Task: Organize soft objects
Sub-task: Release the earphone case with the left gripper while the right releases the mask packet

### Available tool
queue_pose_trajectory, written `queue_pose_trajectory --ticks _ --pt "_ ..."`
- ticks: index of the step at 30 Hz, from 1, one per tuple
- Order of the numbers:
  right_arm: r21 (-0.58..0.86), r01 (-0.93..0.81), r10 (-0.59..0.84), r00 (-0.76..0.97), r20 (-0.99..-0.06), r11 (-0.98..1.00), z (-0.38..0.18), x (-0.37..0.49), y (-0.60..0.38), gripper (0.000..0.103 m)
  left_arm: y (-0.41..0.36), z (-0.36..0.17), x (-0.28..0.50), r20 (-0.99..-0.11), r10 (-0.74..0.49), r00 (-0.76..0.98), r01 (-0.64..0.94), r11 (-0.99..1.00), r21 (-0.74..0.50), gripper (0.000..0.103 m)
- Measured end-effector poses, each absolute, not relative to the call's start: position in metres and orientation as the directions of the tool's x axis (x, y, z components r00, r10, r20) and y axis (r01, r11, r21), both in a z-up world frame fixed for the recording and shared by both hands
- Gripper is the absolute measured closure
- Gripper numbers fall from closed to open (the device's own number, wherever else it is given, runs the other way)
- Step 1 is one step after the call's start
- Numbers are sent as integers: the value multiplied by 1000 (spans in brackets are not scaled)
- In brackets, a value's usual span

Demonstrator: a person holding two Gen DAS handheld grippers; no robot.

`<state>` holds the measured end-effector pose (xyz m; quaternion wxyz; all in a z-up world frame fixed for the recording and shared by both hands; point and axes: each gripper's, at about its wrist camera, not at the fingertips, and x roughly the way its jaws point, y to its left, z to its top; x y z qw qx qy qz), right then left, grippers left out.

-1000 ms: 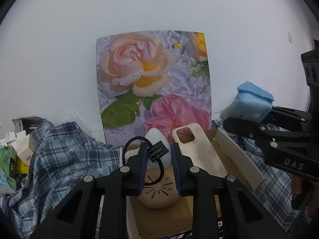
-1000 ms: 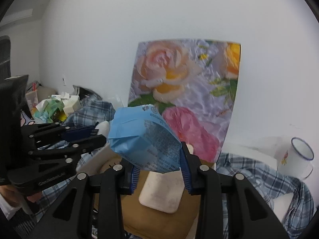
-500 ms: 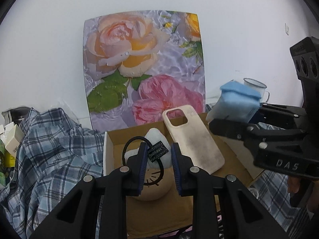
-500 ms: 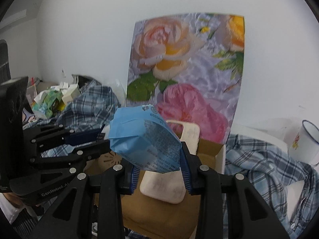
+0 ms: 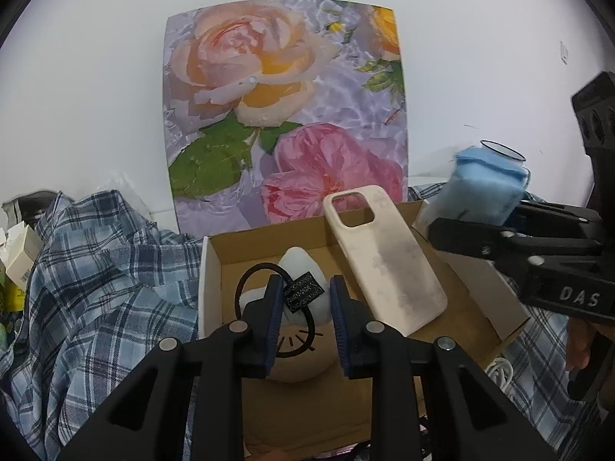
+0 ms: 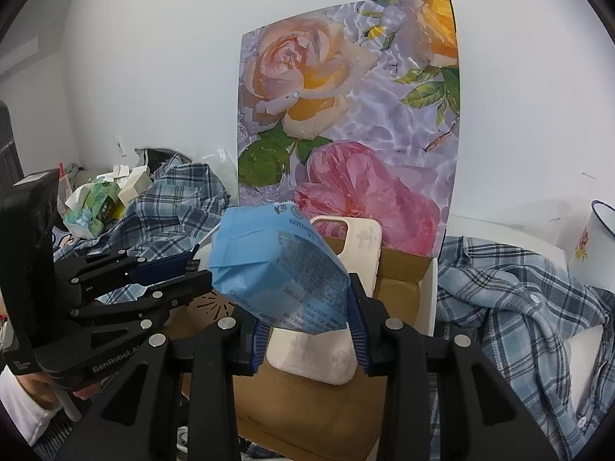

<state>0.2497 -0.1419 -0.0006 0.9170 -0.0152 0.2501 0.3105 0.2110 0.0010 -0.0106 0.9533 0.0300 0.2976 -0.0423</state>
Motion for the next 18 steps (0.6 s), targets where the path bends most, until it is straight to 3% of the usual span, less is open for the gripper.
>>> queue_pose_trajectory --ticks 8,9,10,11,12,15,18 --pt "109 -573 549 688 -476 813 -4 250 -141 66 -3 -11 212 -571 -70 818 106 994 30 78" --pt "111 -567 545 692 -474 816 -4 250 -142 65 -3 -10 212 -570 -72 819 108 994 30 70" --pt "111 -565 543 694 -472 818 -4 251 -143 61 -4 -10 211 -567 -66 821 103 994 34 48" --pt "110 -569 548 694 -468 815 -4 251 -144 42 -5 -8 210 -553 -58 831 98 994 42 29" --pt "108 -571 549 696 -463 814 -4 251 -145 19 -6 -4 206 -522 -66 850 101 994 40 0" --pt "111 -557 544 716 -437 823 0 249 -149 3 -9 1 199 -480 -84 873 125 991 55 0" --pt "110 -536 528 739 -419 837 5 247 -153 0 -9 2 198 -468 -79 880 118 991 55 0"
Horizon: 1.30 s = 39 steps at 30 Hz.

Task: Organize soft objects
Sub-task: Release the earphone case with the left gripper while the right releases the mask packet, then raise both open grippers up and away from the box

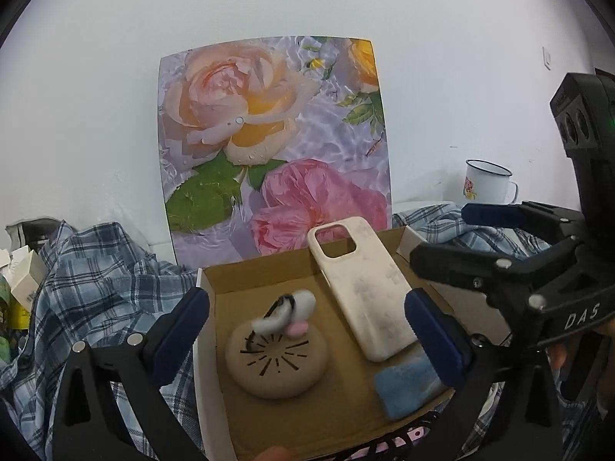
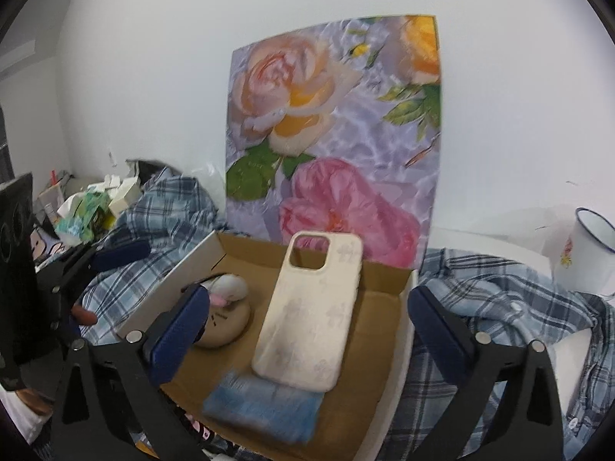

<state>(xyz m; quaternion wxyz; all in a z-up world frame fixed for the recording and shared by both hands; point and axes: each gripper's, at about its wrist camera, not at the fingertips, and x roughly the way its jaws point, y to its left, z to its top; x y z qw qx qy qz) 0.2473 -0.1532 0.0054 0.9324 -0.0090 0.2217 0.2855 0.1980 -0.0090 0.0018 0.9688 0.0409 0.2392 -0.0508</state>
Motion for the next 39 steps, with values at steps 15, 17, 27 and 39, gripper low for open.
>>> queue_pose_trajectory --ticks 15,17,27,39 --pt "60 -533 513 768 -383 844 13 238 -148 0 8 3 203 -476 -96 874 90 995 -36 0" --pt "63 -523 504 772 -388 850 13 240 -147 0 9 2 204 -481 -86 873 80 996 -31 0" --pt "58 -523 506 782 -364 850 22 235 -154 0 17 8 201 -453 -79 888 66 997 -45 0" --pt "50 -557 545 783 -300 829 49 209 -160 0 21 41 183 -422 -85 903 71 996 -47 0"
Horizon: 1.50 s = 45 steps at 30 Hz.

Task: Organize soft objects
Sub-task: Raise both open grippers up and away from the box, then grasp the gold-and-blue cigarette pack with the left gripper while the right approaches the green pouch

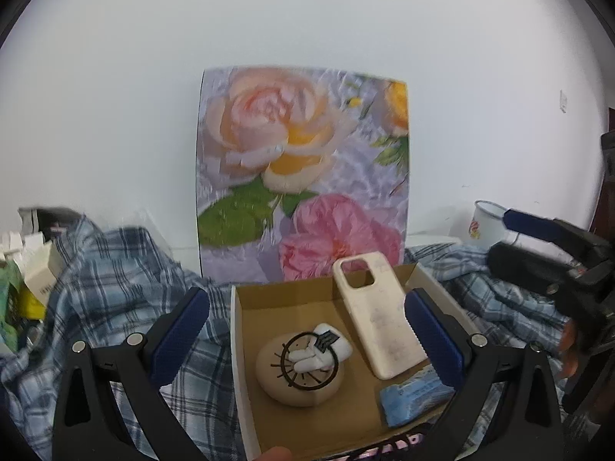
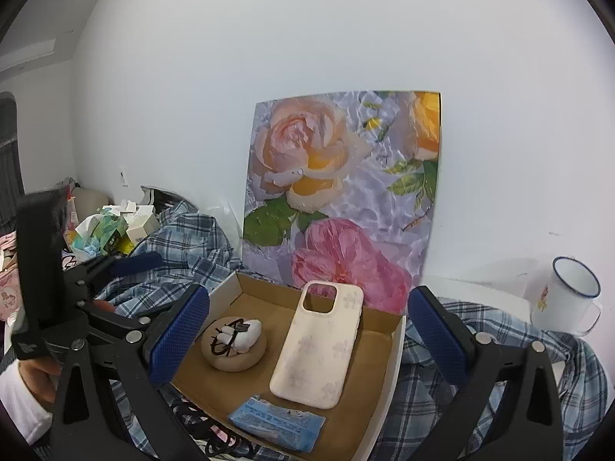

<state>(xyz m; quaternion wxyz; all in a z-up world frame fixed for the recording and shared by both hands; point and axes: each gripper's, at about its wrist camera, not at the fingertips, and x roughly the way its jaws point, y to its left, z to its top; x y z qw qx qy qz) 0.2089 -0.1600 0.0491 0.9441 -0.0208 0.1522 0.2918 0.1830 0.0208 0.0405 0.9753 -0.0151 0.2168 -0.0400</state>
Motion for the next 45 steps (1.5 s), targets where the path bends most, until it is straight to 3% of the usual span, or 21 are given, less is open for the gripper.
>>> queue_pose_trajectory --ticks 8,14,26,31,45 --pt "142 -587 602 756 -257 797 74 192 -180 0 22 70 162 -434 -157 887 104 984 -144 0" --pt "166 -594 617 755 -223 787 83 170 -198 0 14 74 135 -420 -166 892 132 985 -109 0" --pt "70 -622 616 741 -267 780 46 131 -199 0 0 68 112 -431 -241 870 211 971 -116 0" --pt "91 -609 607 743 -283 788 29 133 -204 0 -13 62 101 -423 -229 877 218 973 -74 0" --pt "109 -602 601 730 -326 791 16 145 -202 0 -29 14 92 -550 -282 786 277 956 -94 0"
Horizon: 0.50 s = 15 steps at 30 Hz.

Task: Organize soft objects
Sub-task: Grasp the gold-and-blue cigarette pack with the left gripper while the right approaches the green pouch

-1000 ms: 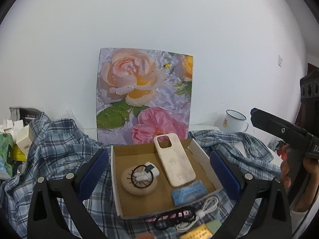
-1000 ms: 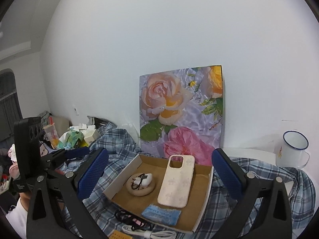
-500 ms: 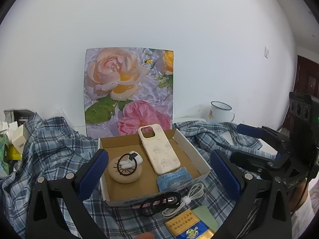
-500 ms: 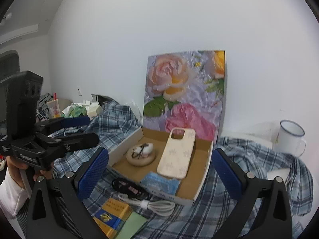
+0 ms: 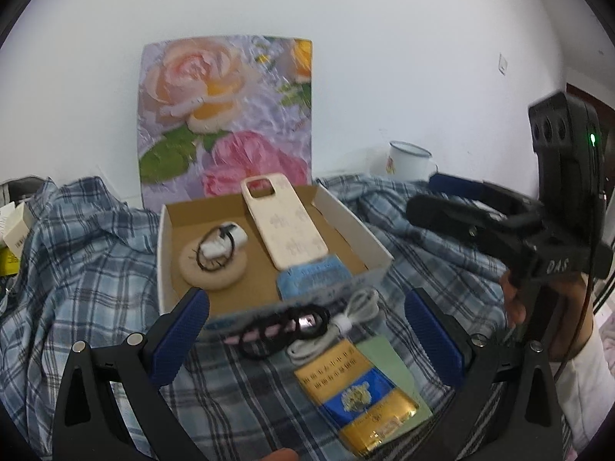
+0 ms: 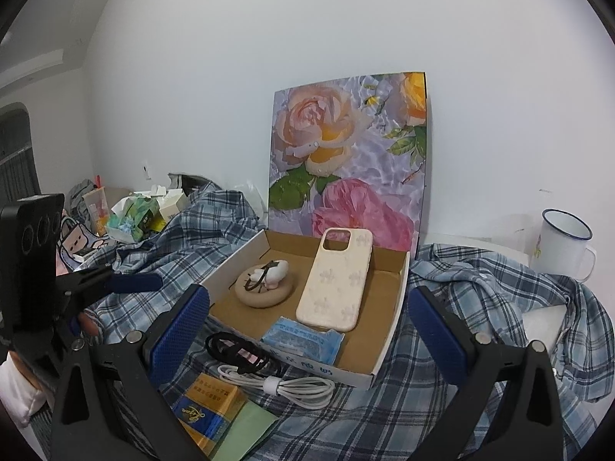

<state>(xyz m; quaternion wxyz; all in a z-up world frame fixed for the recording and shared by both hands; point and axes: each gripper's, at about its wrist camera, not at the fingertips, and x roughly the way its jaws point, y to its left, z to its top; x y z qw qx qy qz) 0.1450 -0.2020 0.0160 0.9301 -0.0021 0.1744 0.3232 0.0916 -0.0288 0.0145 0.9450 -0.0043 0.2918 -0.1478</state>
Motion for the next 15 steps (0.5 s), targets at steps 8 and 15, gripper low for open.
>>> queue_pose_trajectory --ticks 8,15 --pt "111 -618 611 707 -356 779 9 141 -203 0 -39 -1 89 -602 -301 739 313 946 -88 0" --pt "143 -614 614 683 -396 776 -5 138 -212 0 -52 -23 90 -687 -329 648 375 923 -88 0"
